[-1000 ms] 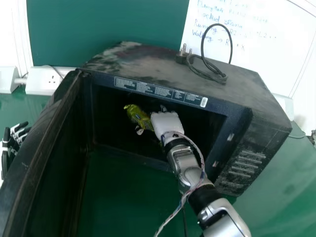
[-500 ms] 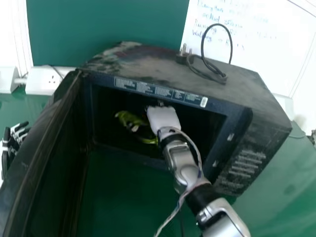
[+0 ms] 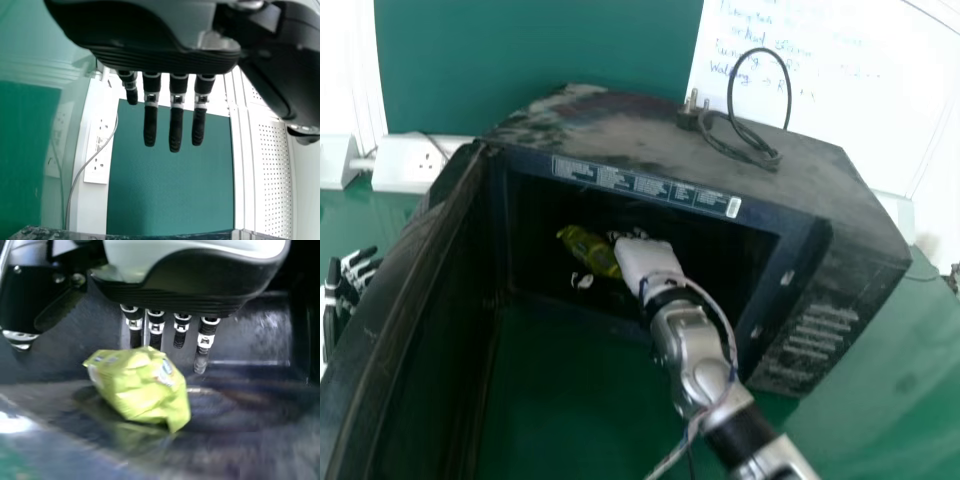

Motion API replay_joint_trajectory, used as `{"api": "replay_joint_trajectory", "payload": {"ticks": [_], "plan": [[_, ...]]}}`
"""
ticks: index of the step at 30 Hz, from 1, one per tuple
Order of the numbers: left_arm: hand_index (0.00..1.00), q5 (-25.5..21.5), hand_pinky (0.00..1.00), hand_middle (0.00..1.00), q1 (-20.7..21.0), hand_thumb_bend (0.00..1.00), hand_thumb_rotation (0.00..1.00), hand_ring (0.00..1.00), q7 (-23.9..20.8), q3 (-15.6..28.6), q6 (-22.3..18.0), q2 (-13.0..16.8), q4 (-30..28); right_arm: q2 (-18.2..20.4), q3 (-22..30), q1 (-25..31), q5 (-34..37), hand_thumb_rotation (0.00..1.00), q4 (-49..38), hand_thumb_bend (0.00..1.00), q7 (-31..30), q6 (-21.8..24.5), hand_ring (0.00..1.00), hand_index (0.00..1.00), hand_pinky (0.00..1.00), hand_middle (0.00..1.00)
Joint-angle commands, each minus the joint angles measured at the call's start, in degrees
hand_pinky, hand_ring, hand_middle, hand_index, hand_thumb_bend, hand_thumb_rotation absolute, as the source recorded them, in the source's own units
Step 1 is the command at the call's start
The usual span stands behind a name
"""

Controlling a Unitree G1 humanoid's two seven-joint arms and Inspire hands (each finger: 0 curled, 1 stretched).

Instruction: Put biscuit inside oven

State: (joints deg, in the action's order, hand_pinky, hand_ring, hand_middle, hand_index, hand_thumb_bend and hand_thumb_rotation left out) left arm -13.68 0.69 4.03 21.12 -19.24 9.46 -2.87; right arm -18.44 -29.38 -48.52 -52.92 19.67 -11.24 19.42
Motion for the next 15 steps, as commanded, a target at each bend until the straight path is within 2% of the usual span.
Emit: {"api": "replay_joint_trajectory", "payload": {"ticks": [1,15], "plan": [[0.73,-0.1,0.64,0.69,-0.6,0.52,0.52,0.68,0.1,-0.1,0.1,0.1,-0.6,-1.2,0.9,3.0,0.5,0.72,-4.5,0.98,-2.1,0.6,0.93,0.97,0.83,0.97],[0.73,0.3,0.64,0.70,-0.6,0.51,0.53,0.69,0.0,0.0,0.3,0.2,-0.9,-4.7,1.8,15.3,-4.7,0.80,-26.9,1.00,-11.2,3.2,1.00,1.00,0.95,1.00]]}}
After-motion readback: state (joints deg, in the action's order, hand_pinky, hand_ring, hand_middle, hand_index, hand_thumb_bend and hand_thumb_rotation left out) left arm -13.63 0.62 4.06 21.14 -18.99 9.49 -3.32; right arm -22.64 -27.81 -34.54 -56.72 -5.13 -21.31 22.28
